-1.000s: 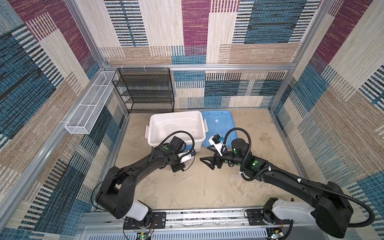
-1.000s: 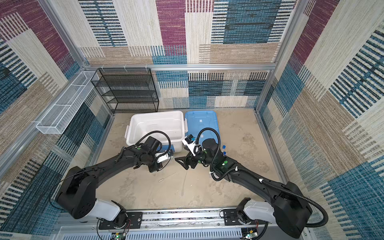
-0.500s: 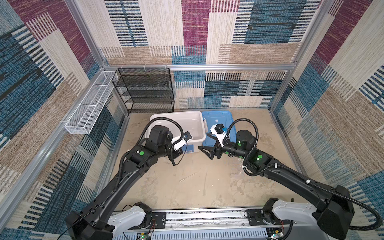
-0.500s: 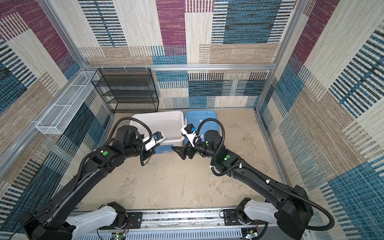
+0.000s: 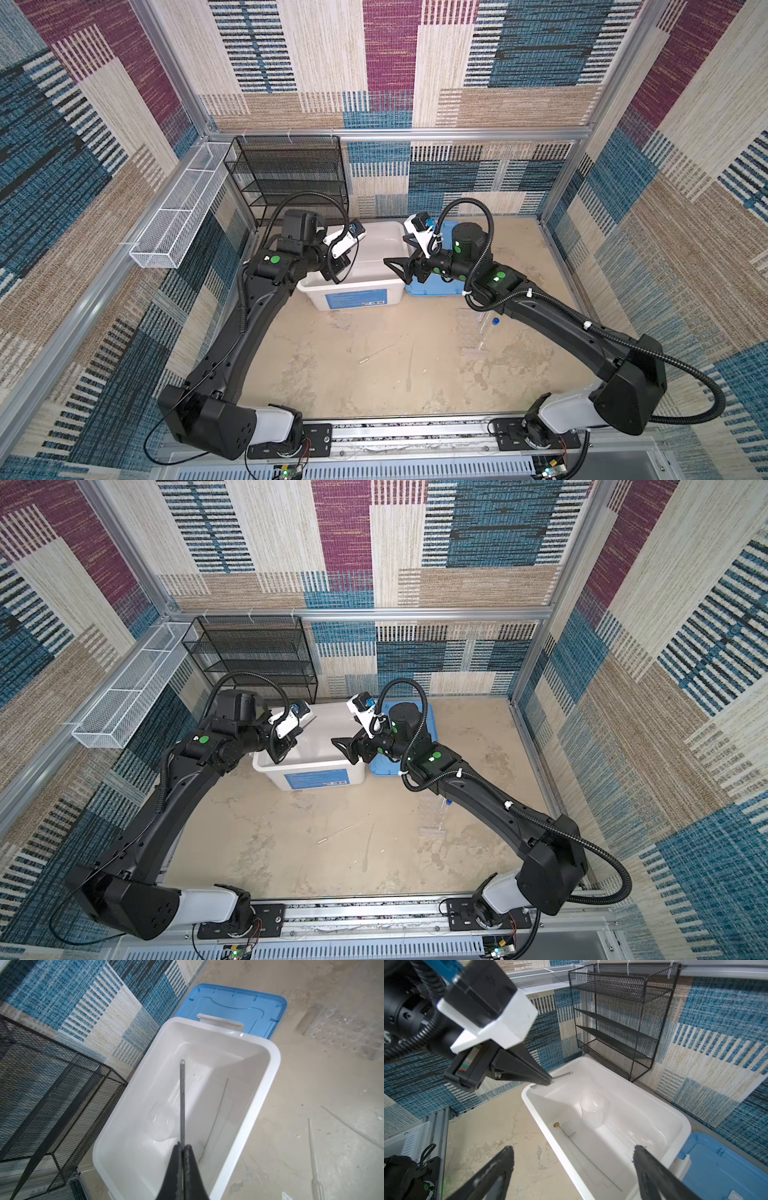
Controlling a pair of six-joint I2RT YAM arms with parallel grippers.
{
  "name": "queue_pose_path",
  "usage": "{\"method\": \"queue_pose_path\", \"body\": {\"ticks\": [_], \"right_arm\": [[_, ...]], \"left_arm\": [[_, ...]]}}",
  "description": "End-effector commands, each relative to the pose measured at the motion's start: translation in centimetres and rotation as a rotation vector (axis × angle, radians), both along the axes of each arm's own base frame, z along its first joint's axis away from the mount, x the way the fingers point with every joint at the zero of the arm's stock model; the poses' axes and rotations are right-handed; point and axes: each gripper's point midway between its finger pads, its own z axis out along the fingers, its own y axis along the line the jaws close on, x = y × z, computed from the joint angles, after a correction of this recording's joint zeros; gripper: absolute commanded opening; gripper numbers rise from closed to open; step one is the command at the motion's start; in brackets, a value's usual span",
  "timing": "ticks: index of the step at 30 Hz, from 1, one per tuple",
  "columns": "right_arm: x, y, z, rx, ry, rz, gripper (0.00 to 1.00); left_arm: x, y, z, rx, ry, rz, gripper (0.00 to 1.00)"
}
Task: Organize the chemistry lab equipment
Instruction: 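Lift the tweezers and carry them over the white bin, left gripper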
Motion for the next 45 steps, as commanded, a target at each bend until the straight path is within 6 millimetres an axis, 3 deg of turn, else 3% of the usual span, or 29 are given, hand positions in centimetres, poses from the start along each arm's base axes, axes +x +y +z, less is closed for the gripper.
{"method": "queue_pose_path", "body": {"ticks": [1,6,11,15,21,26,33,40,45], "right_arm": [[0.3,0.4,0.4,-0.001,0.009,0.022,0.91],[1.6,0.7,0.4,-0.012,0.026,0.003,0.91],[2.4,1.0,-0.1,0.007,0.061,-0.014,0.91],[2.9,1.3,-0.9,0.003,0.071,-0.021,0.91],[4.2,1.8,-1.1,-0.018,0.053,-0.023,0.91],[6.0,2.1,-1.3,-0.032,0.002,-0.030,0.91],[8.2,2.1,-1.9,-0.009,-0.051,-0.019,0.91],[9.0,2.3,-2.4,0.000,-0.102,-0.010,0.91],[10.0,2.5,-3.7,-0.008,-0.076,-0.022,0.91]], "left_arm": [[1.5,0.6,1.0,-0.056,0.007,-0.014,0.00],[4.8,2.3,0.8,-0.172,0.076,0.150,0.00],[6.5,3.1,-1.6,-0.197,0.176,0.267,0.00],[6.8,2.9,-2.8,-0.093,0.147,0.169,0.00],[9.4,4.0,-3.5,0.072,0.066,0.124,0.00],[11.4,3.4,-3.7,0.163,0.005,0.024,0.00],[12.5,2.9,-6.2,0.292,-0.057,-0.129,0.00],[14.3,3.1,-8.8,0.328,-0.031,-0.123,0.00],[14.3,3.3,-9.5,0.334,-0.005,-0.101,0.00]]}}
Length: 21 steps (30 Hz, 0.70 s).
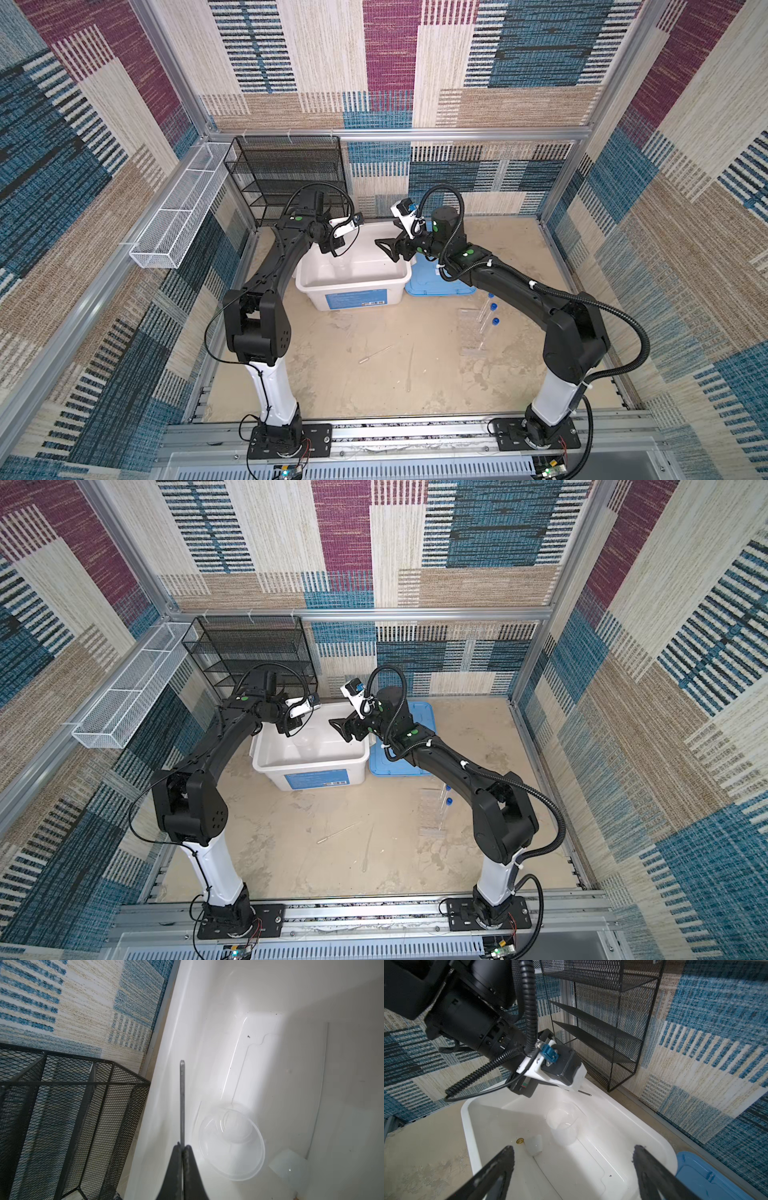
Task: Organize the chemistry lab equipment
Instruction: 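Lift the tweezers and carry them over the white bin, left gripper, then lower the held tweezers into the white bin with the left gripper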
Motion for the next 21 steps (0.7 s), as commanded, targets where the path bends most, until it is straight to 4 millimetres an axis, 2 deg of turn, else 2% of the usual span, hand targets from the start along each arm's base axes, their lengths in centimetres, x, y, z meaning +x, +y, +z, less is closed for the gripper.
{"method": "queue_pose_path", "body": {"ticks": [1,5,8,12,17,21], "right_arm": [[0.5,0.4,0.6,0.023,-0.028,0.010,0.91],[0.6,0.7,0.3,0.039,-0.012,0.020,0.90],[0.5,0.8,0.1,0.045,0.002,0.025,0.90],[0.3,0.7,0.2,0.052,0.011,0.029,0.90],[-0.3,0.6,1.0,0.073,0.019,0.037,0.90],[-0.3,1.6,1.1,0.089,0.071,0.080,0.90]], "left_arm": [[0.2,0.4,0.5,0.017,-0.019,0.017,0.00],[-1.0,0.6,1.5,-0.056,-0.011,0.093,0.00],[-1.7,0.6,3.5,-0.220,0.021,0.229,0.00],[-3.2,0.1,4.9,-0.430,0.112,0.397,0.00],[-6.1,-0.5,3.7,-0.595,0.279,0.510,0.00],[-6.8,1.8,1.9,-0.622,0.314,0.711,0.00]]}}
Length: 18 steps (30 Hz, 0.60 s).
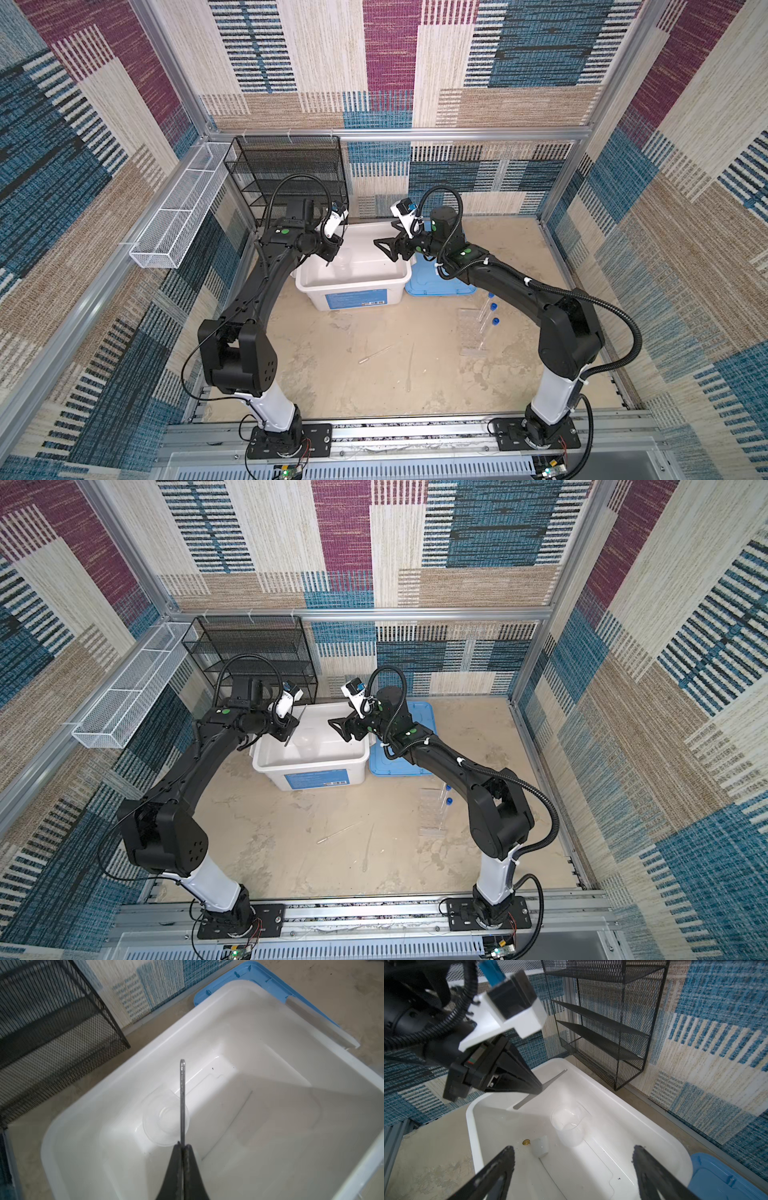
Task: Organize the chemistry lab equipment
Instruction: 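Lower the held tweezers into the white bin with the left gripper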
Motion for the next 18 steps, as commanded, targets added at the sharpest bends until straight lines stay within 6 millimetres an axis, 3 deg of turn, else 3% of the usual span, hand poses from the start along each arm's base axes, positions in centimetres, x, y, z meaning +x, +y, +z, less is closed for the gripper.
{"method": "queue_pose_path", "body": {"ticks": [1,8,18], "right_arm": [[-0.3,1.1,0.9,0.035,0.027,0.045,0.89],[0.7,4.0,0.4,-0.012,0.047,0.084,0.89],[3.2,5.3,0.2,-0.038,0.076,0.025,0.89]], "left_arm": [[-0.5,2.0,-1.0,-0.091,0.108,0.225,0.00],[-0.3,6.1,-1.8,-0.058,0.149,0.474,0.00],[0.4,6.9,-4.0,-0.026,0.237,0.548,0.00]]}}
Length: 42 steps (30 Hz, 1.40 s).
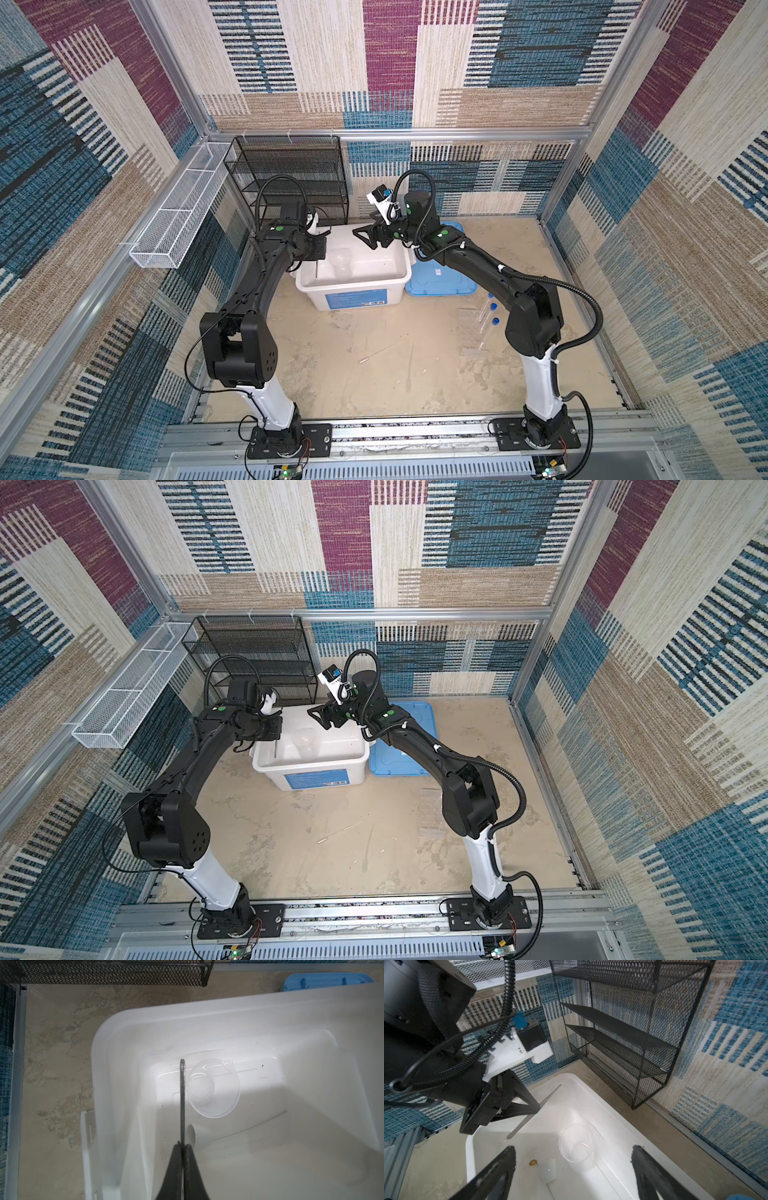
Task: Organize the chemistry lab equipment
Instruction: 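Lower the held tweezers into the white bin with the left gripper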
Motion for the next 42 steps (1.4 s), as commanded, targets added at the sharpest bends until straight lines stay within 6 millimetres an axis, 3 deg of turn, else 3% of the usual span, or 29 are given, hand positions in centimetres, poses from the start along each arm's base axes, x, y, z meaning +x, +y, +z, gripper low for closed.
{"method": "queue_pose_path", "body": {"ticks": [1,10,13,16,19,22,28,35,42], "right_arm": [[0.4,0.0,-0.4,-0.010,0.025,-0.023,0.89],[0.4,0.5,-1.1,-0.015,0.033,0.002,0.89],[0.5,0.4,-1.1,-0.016,0.030,-0.001,0.89],[0.5,0.3,-1.0,-0.017,0.029,-0.014,0.89],[1.2,-0.6,-0.5,0.000,0.049,-0.057,0.88],[1.7,-1.9,0.0,0.021,0.066,-0.101,0.88],[0.8,-3.8,-0.8,-0.047,0.025,-0.122,0.88],[0.4,-5.5,-3.0,-0.092,0.054,-0.109,0.87],[0.4,-5.4,-4.1,-0.134,0.048,-0.090,0.87]], "left_arm": [[-0.1,0.8,-0.9,0.018,0.037,0.059,0.00],[0.4,1.0,-3.1,0.080,0.092,0.056,0.00],[0.4,0.3,-3.0,0.050,0.092,0.046,0.00],[0.6,-0.9,-0.7,-0.007,0.040,0.047,0.00],[0.8,-3.5,2.7,-0.134,-0.018,0.041,0.00],[1.3,-6.9,3.5,-0.280,0.008,0.030,0.00],[1.5,-13.0,0.8,-0.333,0.099,-0.049,0.00],[1.9,-15.4,-1.4,-0.345,0.147,-0.045,0.00],[2.8,-15.4,-4.7,-0.313,0.184,-0.008,0.00]]}}
